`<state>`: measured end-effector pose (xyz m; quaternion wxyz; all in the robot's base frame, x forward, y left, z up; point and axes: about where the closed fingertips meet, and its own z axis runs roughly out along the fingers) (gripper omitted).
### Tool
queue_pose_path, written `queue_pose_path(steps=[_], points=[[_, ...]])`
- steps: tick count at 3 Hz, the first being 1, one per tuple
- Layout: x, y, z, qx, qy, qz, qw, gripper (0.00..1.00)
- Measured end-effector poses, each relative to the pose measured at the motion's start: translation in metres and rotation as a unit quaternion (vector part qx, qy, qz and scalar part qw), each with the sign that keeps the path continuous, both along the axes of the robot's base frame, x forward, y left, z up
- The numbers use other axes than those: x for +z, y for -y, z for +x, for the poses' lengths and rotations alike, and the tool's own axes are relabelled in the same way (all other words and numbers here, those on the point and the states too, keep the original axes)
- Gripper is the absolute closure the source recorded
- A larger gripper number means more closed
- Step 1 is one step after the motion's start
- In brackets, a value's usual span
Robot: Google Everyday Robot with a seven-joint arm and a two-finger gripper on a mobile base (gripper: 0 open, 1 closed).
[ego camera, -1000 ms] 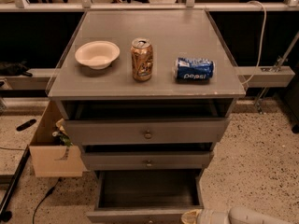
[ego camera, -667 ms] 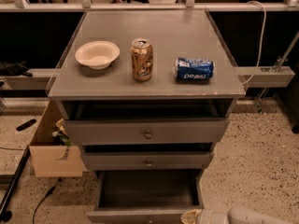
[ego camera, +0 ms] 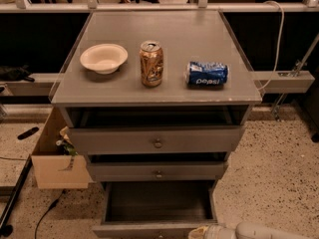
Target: Close bottom drawer
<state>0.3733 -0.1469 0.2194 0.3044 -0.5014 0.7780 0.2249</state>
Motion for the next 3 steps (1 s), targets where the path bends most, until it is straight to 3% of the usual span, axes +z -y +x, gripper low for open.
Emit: queue_pose_path(steps=[3], points=[[-0.04,-0.011,0.026,-0.003,-0.013,0.004,0.9999,1.0]])
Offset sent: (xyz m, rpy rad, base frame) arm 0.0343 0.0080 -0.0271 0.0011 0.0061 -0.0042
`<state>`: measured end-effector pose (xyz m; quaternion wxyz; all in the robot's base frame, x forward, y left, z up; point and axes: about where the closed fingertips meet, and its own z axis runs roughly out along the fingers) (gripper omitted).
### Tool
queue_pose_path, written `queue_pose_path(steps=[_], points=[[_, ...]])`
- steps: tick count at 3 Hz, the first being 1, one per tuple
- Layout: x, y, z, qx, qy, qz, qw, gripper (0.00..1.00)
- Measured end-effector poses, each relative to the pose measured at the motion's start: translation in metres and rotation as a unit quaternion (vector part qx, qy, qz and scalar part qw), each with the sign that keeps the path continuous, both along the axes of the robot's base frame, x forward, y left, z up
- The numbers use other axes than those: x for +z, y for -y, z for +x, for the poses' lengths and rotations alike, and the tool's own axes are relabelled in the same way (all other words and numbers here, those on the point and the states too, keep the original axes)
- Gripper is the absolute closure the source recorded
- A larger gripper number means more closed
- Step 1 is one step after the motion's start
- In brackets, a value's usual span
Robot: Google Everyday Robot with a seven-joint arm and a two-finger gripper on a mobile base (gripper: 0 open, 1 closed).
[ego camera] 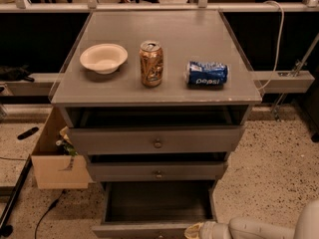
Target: Close bottom drawer
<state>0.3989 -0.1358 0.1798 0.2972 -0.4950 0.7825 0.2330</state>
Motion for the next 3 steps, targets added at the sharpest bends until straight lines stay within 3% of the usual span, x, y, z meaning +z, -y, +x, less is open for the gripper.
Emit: queue_pose_path(steps=[1,2,3], points=[[-0.0072,0.0112,-0.0152,0.001,-0.006,-0.01,0.9999,0.98],[-0.0068,0.0102,-0.0155,-0.001,-0.006,-0.008,1.0,0.68],[-0.0068,0.0102,-0.0154,-0.001,-0.006,-0.008,1.0,0.45]])
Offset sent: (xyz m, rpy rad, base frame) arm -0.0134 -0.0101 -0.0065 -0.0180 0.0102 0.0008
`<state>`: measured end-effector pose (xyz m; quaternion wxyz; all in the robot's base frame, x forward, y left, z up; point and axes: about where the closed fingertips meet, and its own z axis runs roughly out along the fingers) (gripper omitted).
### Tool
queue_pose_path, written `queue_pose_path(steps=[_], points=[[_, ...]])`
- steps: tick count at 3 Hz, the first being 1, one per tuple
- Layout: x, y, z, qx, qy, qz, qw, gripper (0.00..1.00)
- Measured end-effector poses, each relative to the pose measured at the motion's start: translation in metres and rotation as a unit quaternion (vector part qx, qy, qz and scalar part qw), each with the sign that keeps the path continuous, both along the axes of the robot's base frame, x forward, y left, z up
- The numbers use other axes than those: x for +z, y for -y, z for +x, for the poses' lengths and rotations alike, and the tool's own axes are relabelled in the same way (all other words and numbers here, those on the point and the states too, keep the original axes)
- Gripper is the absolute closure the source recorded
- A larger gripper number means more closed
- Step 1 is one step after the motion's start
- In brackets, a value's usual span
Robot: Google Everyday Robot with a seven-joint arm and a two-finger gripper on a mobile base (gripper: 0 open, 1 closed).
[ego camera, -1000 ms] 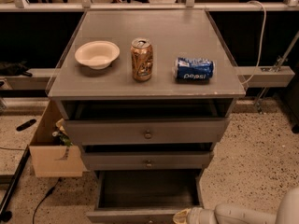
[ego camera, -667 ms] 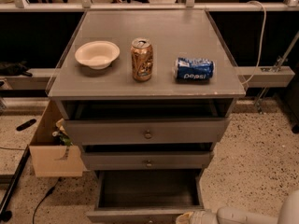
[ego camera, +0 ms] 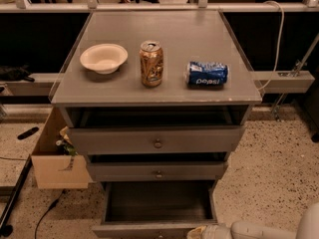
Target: Close bottom drawer
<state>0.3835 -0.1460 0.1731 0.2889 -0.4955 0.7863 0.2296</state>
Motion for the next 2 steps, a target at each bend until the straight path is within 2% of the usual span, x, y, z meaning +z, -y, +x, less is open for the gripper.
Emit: queue_pose_path(steps=[1,2], points=[[0.0007,-0.0061,0.03,-0.023,0.003,0.018,0.9996,0.21],[0.0003,-0.0076,0.0264,-0.026,0.003,0.02,0.9995,0.01]])
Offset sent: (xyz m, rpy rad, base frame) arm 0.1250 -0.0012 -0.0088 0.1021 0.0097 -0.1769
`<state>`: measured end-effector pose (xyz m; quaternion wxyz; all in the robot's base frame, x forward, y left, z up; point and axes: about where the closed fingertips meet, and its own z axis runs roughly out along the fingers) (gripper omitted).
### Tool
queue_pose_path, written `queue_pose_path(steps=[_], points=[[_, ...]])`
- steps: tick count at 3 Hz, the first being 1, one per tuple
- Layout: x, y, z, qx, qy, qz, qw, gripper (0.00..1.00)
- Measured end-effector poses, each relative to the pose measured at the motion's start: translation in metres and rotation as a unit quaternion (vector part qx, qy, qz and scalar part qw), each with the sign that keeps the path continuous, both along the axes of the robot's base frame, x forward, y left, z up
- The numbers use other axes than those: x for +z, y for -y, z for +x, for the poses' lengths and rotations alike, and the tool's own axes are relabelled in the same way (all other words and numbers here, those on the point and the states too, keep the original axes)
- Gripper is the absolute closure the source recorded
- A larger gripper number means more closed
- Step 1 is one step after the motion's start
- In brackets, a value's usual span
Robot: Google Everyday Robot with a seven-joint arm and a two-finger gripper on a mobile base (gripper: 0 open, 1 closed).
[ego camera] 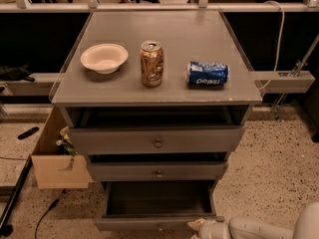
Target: Close bottom drawer
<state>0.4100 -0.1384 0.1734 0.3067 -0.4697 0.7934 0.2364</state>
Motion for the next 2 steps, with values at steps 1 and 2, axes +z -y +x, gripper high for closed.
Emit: queue_pose_path(steps=[1,2], points=[[0.0,0.0,-0.002,0.0,0.0,0.0,1.0,0.5],[0.008,0.003,0.042,-0.014,0.007,0.006,0.9999,0.67]])
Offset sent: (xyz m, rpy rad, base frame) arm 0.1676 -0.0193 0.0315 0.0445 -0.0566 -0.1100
